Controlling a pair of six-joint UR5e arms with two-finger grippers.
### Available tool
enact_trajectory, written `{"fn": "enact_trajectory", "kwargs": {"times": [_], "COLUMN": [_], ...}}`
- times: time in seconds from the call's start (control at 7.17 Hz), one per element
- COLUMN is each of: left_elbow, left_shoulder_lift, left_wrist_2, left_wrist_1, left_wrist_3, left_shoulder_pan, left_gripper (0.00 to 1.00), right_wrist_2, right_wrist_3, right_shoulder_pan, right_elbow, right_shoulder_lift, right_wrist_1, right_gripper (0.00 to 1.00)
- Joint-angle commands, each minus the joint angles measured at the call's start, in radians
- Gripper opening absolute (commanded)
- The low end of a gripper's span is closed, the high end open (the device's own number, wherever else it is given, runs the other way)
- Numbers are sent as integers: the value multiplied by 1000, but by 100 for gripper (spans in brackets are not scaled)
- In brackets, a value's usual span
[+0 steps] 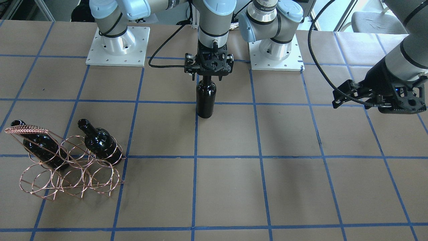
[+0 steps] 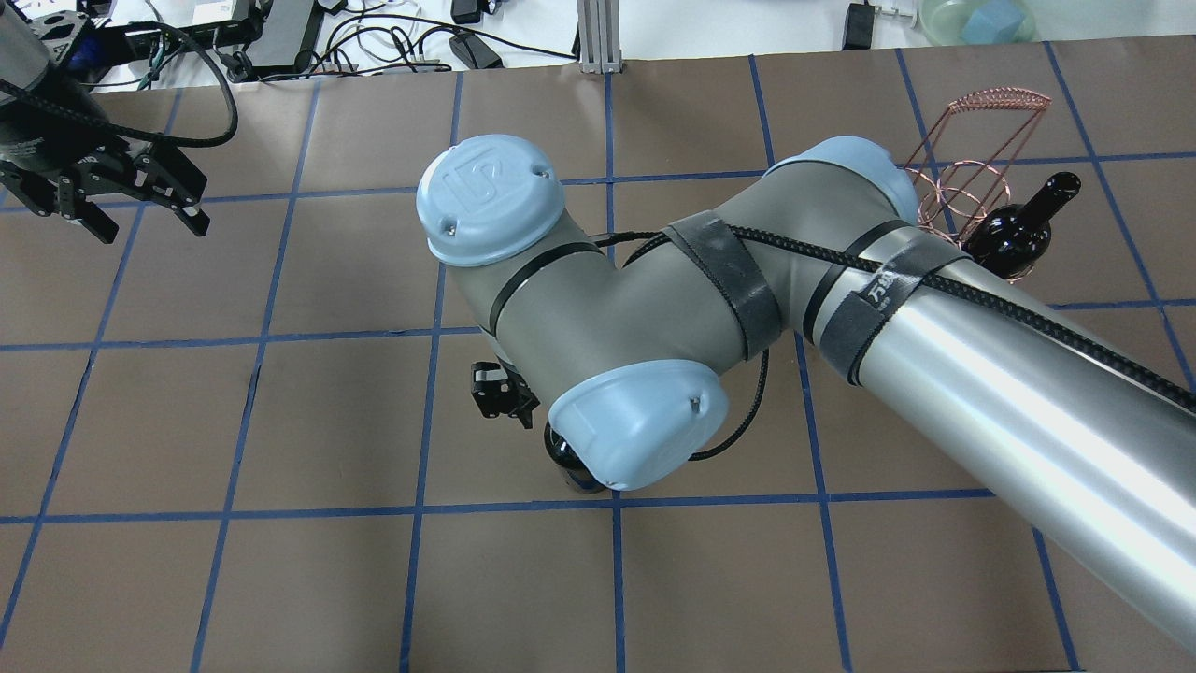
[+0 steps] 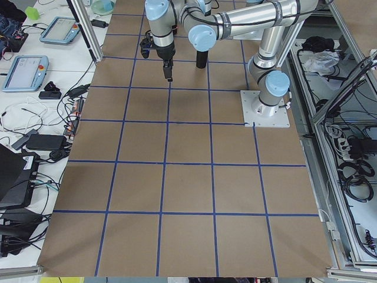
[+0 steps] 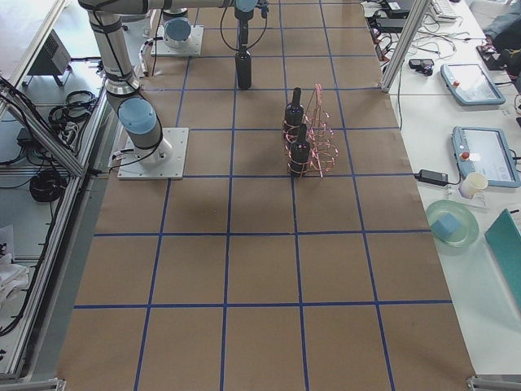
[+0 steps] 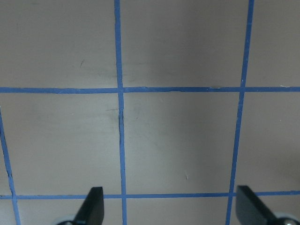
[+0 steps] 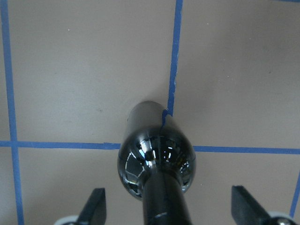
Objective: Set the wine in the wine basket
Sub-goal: 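Close the right gripper around the neck of the standing bottle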
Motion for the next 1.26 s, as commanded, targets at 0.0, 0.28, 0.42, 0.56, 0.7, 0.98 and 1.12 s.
{"fn": "enact_trajectory", "kwargs": {"times": [0.0,0.28,0.42,0.56,0.7,0.98,1.12], "left_elbow": [-1,-2,-2,-2,-2,-2,-2], "left_shoulder_lift": [4,1,1,1,-1,4,-1], "left_wrist_2": [0,-1,-1,-4,-3,-7,-4], "left_wrist_1": [-2,-5,-5,-3,-5,-9,-12], "left_wrist_3": [0,-1,0,-1,0,0,0], "left_shoulder_pan": [-1,-1,-1,-1,-1,-3,-3], "left_gripper": [100,100,100,100,100,100,100], "right_wrist_2": [5,9,11,11,12,44,46], "right_wrist_3": [-2,-5,-5,-7,-8,-10,-11], "right_shoulder_pan": [-7,-13,-14,-14,-14,-15,-15], "right_elbow": [2,8,14,22,25,25,25], "right_shoulder_lift": [-4,-4,-4,-5,-5,-5,-5], "right_wrist_1": [-7,-16,-23,-23,-21,-20,-21], "right_gripper": [93,94,94,92,81,57,55]}}
